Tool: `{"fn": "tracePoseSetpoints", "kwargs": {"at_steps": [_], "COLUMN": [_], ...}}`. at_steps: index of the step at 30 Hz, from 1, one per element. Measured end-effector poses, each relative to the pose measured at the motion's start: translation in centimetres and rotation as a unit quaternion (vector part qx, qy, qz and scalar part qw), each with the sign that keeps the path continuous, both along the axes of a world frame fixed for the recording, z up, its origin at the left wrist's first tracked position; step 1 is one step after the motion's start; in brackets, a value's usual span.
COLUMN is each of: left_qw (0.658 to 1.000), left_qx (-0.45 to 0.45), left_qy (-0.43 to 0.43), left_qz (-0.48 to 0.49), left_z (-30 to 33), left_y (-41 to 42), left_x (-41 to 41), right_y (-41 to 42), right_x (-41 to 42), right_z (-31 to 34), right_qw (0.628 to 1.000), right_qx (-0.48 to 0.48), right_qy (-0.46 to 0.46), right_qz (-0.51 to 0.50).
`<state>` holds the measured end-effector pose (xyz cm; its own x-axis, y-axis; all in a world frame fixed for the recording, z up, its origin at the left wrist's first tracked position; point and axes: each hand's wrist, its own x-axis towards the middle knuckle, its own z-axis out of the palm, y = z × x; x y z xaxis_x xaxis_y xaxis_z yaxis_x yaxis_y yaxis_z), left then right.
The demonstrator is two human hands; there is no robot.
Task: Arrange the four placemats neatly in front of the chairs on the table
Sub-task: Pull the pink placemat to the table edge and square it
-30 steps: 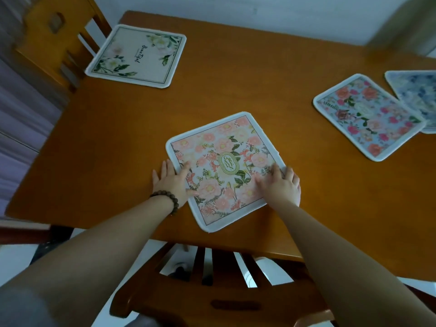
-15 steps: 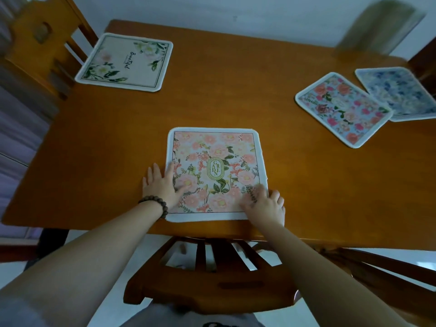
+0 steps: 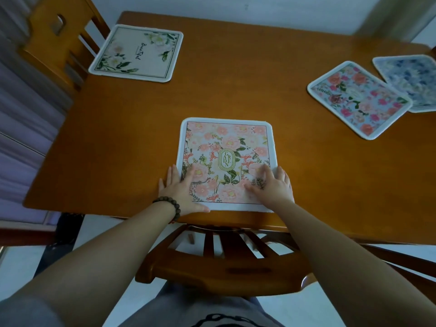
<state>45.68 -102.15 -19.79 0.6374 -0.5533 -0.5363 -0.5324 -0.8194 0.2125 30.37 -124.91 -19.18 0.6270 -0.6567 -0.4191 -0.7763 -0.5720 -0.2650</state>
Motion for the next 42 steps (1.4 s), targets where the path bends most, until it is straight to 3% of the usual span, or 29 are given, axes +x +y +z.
{"fn": "tracePoseSetpoints", "kwargs": {"at_steps": [8,16,23,42], "left_qw": [0.993,0.995,0.995,0.995], "left_qx": [0.063,0.061,0.059,0.066], "left_qy": [-0.012,-0.05,-0.049,-0.065], "left_qz": [-0.096,-0.066,-0.056,-0.042], "left_z": [-0.2,-0.4,-1.1,-0.6], "left_y": [-1.3,-0.4,0.7,0.6], "left_x": [-1.7,-2.8,-2.8,-3.2], "right_y": [-0.2,0.6,2.3,3.3], "right_x": [-2.9,-3.9,-6.1,-5.8], "right_z": [1.1,1.3,0.7,0.7], "right_qw": [0.998,0.995,0.991,0.995], "right_qx": [0.051,0.079,0.023,0.0], "right_qy": [0.047,0.049,0.11,0.084], "right_qz": [0.004,0.048,0.073,0.054]}}
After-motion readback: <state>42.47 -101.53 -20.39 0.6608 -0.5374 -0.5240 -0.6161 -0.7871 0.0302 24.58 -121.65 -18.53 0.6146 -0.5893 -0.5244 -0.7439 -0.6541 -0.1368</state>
